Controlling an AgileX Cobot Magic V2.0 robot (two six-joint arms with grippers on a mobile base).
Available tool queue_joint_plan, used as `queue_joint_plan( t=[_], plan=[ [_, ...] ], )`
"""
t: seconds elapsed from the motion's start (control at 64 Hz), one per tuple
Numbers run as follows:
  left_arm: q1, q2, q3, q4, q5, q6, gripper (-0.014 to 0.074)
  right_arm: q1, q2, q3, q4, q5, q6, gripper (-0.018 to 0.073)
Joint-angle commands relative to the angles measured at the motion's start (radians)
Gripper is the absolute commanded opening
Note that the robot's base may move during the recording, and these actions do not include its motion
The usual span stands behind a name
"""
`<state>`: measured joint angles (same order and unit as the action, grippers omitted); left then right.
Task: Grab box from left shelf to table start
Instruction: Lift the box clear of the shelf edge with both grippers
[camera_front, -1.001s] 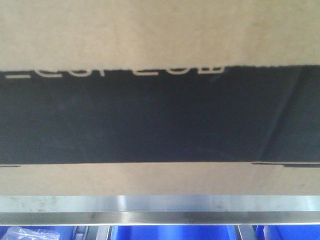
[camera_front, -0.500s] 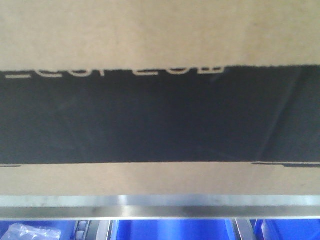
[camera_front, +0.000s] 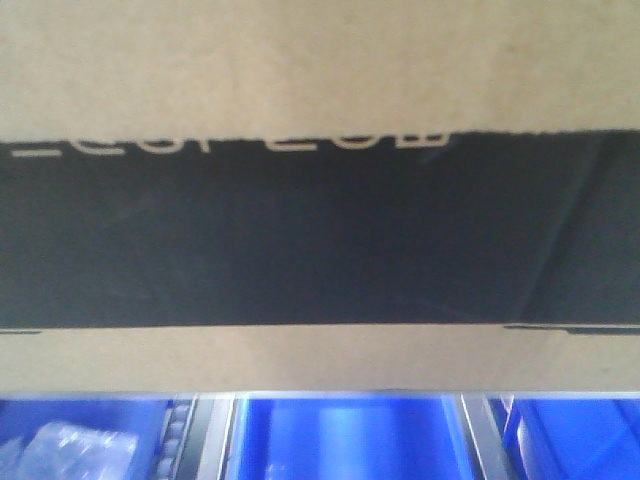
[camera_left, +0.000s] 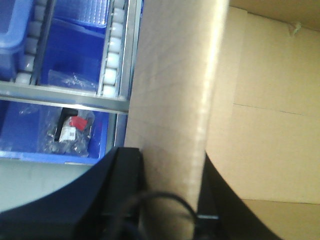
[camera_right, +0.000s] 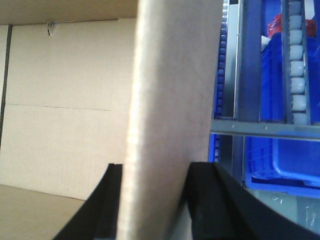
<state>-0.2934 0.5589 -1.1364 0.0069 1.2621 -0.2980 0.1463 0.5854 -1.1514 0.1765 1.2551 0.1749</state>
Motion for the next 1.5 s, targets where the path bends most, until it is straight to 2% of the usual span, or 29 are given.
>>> queue_joint_plan(
  t=[0.0, 1.485],
  plan=[
    [0.001, -0.005, -0.037, -0.034, 0.076, -0.037, -0.0013, -0.007, 0.005, -0.026, -0.045, 0.003, -0.002, 0.0022],
    [0.001, -0.005, -0.037, -0.034, 0.076, -0.037, -0.0013, -0.007, 0.004, -0.026, -0.045, 0.024, -0.002, 0.0022]
  ],
)
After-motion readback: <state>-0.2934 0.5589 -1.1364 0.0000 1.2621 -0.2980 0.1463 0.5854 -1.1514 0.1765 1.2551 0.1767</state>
